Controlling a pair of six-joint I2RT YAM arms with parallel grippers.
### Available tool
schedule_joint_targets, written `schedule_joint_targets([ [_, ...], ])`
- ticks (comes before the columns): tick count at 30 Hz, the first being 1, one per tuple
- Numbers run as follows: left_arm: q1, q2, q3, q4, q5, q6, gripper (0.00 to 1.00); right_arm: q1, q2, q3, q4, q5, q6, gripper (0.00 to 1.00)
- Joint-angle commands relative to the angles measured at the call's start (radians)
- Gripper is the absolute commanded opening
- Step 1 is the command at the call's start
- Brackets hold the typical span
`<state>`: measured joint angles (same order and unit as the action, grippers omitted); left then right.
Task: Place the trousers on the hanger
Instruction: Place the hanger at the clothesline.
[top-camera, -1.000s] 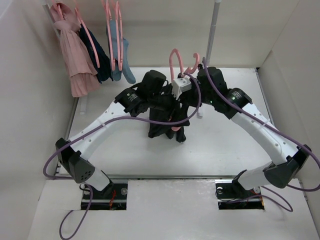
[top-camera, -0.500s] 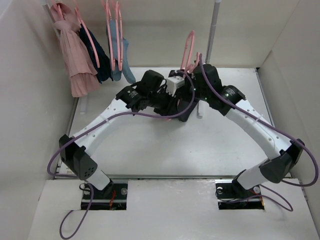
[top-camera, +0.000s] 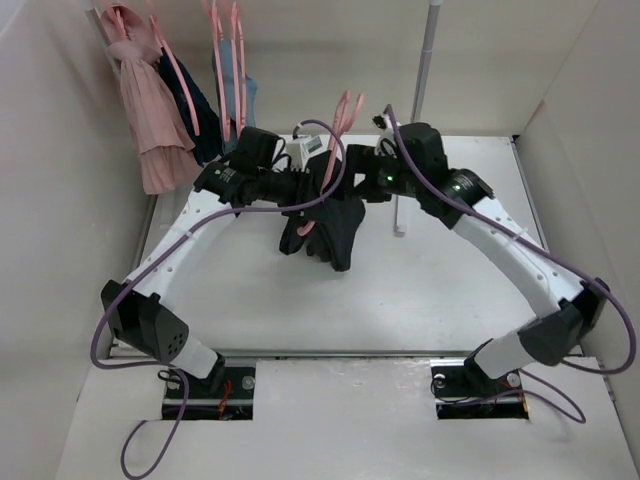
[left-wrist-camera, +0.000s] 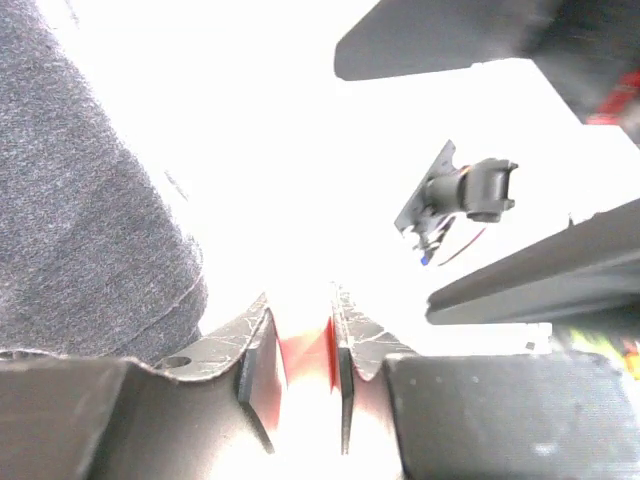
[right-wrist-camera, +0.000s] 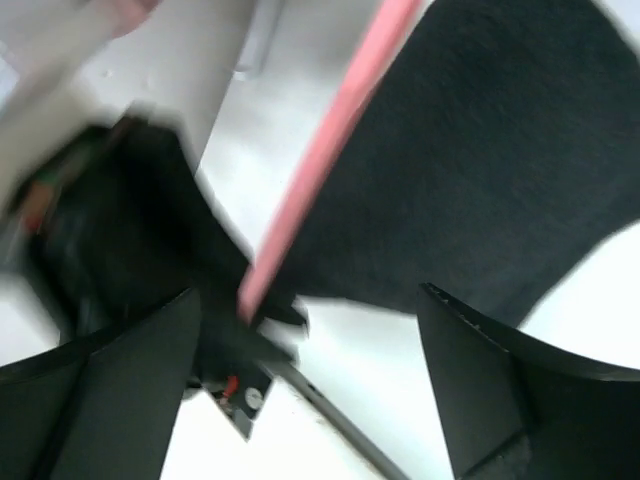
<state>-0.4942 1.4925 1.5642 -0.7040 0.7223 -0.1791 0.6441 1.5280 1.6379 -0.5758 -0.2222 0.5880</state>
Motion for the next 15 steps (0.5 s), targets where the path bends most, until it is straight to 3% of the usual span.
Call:
schedule_joint_targets([
  [1,0.066,-0.04,0.013,0.14,0.153,-0.031,0.0,-0.038,-0.152,-0.067,0.076,-0.066,-0.152,0.94],
  [5,0.089,-0.02,0.013,0.179,0.175,-0.069,0.0,0.001,-0.27,-0.243,0.129,0.042,-0.299,0.94],
  [6,0.098,-0.02,0.023,0.192,0.184,-0.094,0.0,0.026,-0.308,-0.291,0.169,0.076,-0.347,0.99],
  [9,0.098,-0.011,0.036,0.239,0.195,-0.126,0.0,0.15,-0.374,-0.475,0.304,0.248,-0.402,0.99],
  [11,0.098,-0.011,0.063,0.258,0.195,-0.146,0.0,0.239,-0.4,-0.545,0.391,0.372,-0.428,0.99],
  [15,0.098,-0.011,0.085,0.258,0.186,-0.157,0.0,0.279,-0.395,-0.598,0.557,0.417,-0.465,0.99],
])
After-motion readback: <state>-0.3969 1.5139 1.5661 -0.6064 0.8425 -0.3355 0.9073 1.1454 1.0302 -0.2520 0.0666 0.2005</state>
